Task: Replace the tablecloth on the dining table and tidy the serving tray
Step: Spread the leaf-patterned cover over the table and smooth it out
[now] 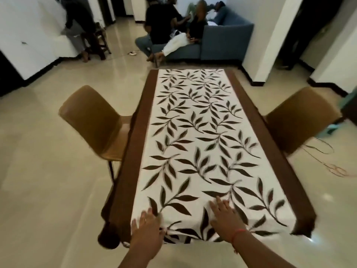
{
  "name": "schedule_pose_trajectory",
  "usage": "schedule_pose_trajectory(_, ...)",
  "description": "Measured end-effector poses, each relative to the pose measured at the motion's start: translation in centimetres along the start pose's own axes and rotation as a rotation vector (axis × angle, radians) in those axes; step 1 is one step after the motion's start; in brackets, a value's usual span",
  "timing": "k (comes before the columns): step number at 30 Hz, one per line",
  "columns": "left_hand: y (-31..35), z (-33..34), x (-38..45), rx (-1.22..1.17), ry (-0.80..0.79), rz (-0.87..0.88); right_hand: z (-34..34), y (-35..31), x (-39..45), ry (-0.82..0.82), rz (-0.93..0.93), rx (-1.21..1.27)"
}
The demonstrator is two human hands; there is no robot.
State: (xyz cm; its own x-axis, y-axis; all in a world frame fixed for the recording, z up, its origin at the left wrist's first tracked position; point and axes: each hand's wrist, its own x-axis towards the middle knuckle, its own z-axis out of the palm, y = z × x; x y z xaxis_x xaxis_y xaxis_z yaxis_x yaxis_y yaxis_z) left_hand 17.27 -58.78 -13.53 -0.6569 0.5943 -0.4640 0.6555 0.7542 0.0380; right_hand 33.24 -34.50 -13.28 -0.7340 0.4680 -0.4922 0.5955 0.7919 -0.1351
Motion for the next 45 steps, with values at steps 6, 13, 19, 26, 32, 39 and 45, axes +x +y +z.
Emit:
schedule_pose_trajectory(6, 8.6, -0.2, 3.1, 0.103, 0.049, 0.166, -1.1, 9.7, -3.1, 0.023, 0.138, 0.072)
schedule_pose_trajectory(13, 23.0, -0.5, 4.1, 0.042, -0.009, 0.204, -1.4, 21.8, -4.4, 0.065, 0.210, 0.144)
schedule_pose_trajectory(19, 31.7, -0.1, 4.1, 0.052, -0.044, 0.153, -1.4, 28.0, -5.3, 0.059, 0.121, 0.112)
schedule_pose_trajectory(26, 33.7, 1.4, 3.0, 0.050, -0.084, 0.115, 0.3, 30.3, -6.5, 0.089, 0.012, 0.047)
schedule_pose_trajectory(32, 34.2, 1.8, 2.1, 0.012, -0.108, 0.114, 0.5, 31.1, -7.2, 0.062, -0.018, 0.030)
schedule_pose_trajectory(39, 34.8, 1.3, 2.0, 0.042, -0.134, 0.094, -1.2, 30.1, -6.8, 0.057, 0.011, 0.009)
schedule_pose_trajectory(45, 33.6, 1.0, 2.4, 0.039, -0.178, 0.065, -2.0, 29.6, -6.8, 0.137, -0.011, 0.028)
